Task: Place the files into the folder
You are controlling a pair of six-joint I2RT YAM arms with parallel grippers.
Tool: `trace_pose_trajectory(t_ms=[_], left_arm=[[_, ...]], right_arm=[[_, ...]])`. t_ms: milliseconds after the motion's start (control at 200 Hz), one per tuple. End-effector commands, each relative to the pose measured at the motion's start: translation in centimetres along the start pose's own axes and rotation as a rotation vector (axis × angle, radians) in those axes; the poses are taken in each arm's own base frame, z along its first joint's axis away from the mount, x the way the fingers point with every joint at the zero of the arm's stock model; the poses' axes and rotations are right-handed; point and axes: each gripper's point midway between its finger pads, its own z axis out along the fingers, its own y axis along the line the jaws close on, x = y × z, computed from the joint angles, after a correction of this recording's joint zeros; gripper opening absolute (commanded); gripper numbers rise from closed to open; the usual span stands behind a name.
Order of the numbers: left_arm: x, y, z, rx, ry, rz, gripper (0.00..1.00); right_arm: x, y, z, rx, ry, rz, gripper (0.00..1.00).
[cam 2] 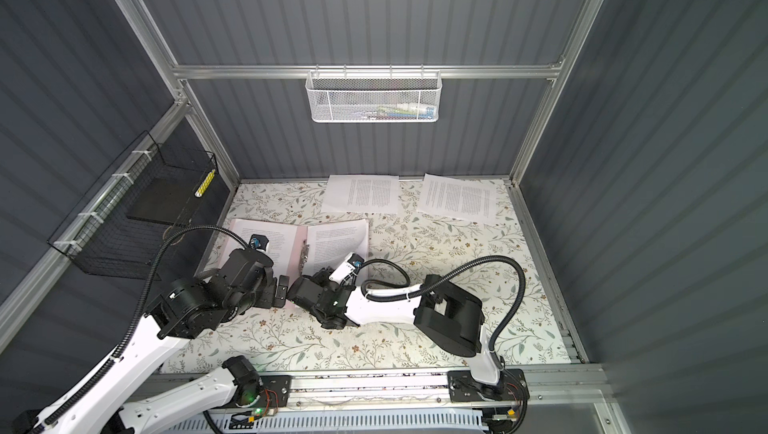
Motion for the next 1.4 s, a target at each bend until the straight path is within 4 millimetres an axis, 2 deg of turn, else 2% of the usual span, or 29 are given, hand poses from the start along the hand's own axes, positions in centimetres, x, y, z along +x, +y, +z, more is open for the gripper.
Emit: trace_pose_trajectory(t_ms=[0, 230, 355, 375, 390, 400, 540, 725, 810, 935, 961, 1076, 1206, 1396], left_arm=[[-1.9, -2.4, 0.0, 0.108, -0.047, -0.073, 1.0], [-2.1, -2.8, 0.0, 0.123, -0.045, -0.08, 1.0], [-2.3, -3.1, 0.0, 0.135, -0.047, -0.086, 1.0], [-2.4, -3.2, 0.0, 0.138, -0.046, -0.087, 1.0], [-2.5, -3.3, 0.0, 0.139, -0.047, -0.089, 1.0], [-2.5, -3.3, 0.0, 0.14, -0.046, -0.088, 1.0], [-3.1, -3.6, -0.2, 0.151, -0.052, -0.103, 1.0], [-4.2, -4.3, -1.0, 0.197, -0.069, -0.127, 1.0], [-4.7, -5.4, -1.5, 0.254, -0.068, -0.127, 1.0], [-4.9, -8.9, -2.3, 0.441, -0.033, -0.097, 1.0], [-4.9, -9.5, -2.4, 0.476, -0.025, -0.096, 1.0], [-4.5, -12.2, -2.7, 0.612, 0.022, -0.091, 1.0], [-5.1, -14.0, -2.0, 0.667, 0.032, -0.105, 1.0], [-5.9, -16.0, 0.0, 0.683, 0.075, -0.124, 1.0]], right_arm=[[3.1, 0.9, -1.9, -0.053, 0.05, -0.008, 0.28], [3.6, -0.9, -3.3, -0.03, 0.095, 0.024, 0.52], [4.1, -1.9, -4.0, -0.017, 0.139, 0.049, 0.68], [4.2, -2.0, -4.1, -0.015, 0.143, 0.048, 0.78], [4.3, -2.1, -4.2, -0.015, 0.146, 0.047, 0.95], [4.3, -2.1, -4.2, -0.015, 0.148, 0.05, 0.98], [4.3, -3.6, -5.0, 0.03, 0.182, 0.063, 0.99], [2.0, -4.0, -7.1, 0.074, 0.2, -0.086, 0.99], [-0.2, -3.3, -8.0, 0.063, 0.2, -0.184, 0.99], [-4.3, -4.2, -8.6, 0.082, 0.213, -0.359, 0.99], [-6.1, -4.7, -7.9, 0.108, 0.199, -0.379, 0.99], [-10.9, -8.4, -5.7, 0.235, 0.286, -0.478, 0.99], [-17.5, -12.3, -1.3, 0.334, 0.356, -0.484, 0.99], [-26.9, -14.8, 5.2, 0.349, 0.348, -0.46, 0.99]])
